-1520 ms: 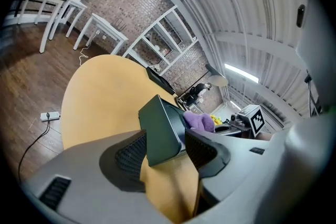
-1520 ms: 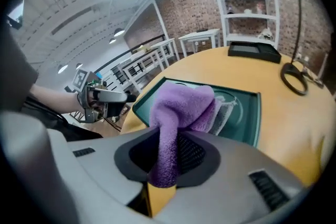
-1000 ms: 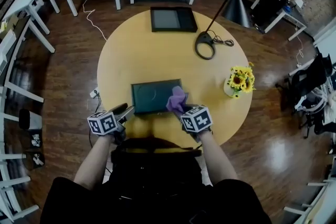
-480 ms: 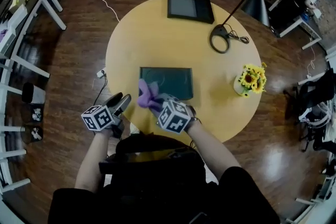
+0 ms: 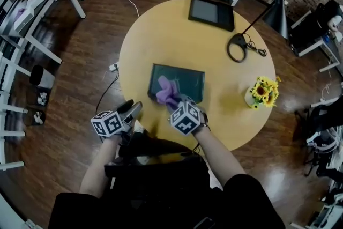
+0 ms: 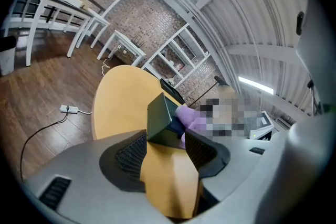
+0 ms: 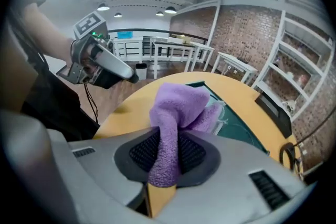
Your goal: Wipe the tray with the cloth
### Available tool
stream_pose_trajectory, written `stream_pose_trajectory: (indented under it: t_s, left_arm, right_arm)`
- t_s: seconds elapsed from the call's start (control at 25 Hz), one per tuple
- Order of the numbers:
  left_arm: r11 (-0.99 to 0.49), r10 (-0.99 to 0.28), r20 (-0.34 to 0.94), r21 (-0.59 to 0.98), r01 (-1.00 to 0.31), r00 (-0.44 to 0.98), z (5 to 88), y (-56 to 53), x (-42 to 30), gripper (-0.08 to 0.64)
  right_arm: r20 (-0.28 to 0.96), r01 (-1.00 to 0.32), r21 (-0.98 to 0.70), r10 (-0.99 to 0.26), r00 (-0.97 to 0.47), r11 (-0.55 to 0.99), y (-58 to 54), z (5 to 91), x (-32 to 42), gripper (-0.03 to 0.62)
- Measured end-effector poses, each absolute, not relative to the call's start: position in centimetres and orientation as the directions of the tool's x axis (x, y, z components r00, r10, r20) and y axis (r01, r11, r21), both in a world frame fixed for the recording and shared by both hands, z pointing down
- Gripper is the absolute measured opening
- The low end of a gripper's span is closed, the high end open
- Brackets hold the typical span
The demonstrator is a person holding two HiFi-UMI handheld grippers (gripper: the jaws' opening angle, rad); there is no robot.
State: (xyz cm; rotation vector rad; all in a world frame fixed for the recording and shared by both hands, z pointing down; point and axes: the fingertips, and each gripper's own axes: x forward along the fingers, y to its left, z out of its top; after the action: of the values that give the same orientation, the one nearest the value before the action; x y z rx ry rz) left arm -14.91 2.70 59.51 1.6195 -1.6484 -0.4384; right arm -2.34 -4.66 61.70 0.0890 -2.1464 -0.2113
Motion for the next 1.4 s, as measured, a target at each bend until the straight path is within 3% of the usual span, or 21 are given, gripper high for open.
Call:
stream_pose_trajectory:
  t_s: [0.48, 0.72, 0.92, 1.24, 1.4]
  left_arm:
    - [-0.045, -0.908, 0.29, 0.651, -0.758, 0.302, 58.0, -3.7, -11.3, 0.219]
    - [-0.067, -0.897, 0.292, 0.652, -0.755, 0.331, 57.6, -4.9, -11.4, 0.219]
    - [-0.093, -0.915, 0.244, 0.646, -0.758, 0.32, 55.5, -5.1, -12.0, 0.219]
    - [-0.209, -0.929, 0.139, 0.571, -0.794, 0.344, 50.6, -8.5, -11.6, 0.219]
    - [-0.238, -0.926, 0.12, 0.551, -0.8, 0.358, 49.0, -9.7, -11.0, 0.219]
  right_arm:
    - [0.799, -0.394, 0.084, -0.298, -0.522, 0.915, -9.3, 62.5, 6.9, 0.075]
    - [0.851, -0.531, 0.102, -0.351, -0.391, 0.841, -9.5, 65.5, 13.9, 0.077]
    - [0.8, -0.686, 0.035, -0.432, -0.416, 0.727, -10.5, 63.9, 19.9, 0.077]
    - [0.757, -0.768, 0.013, -0.507, -0.411, 0.641, -11.1, 58.8, 23.8, 0.089]
    - [0.749, -0.79, 0.019, -0.532, -0.394, 0.612, -11.9, 57.8, 24.0, 0.157]
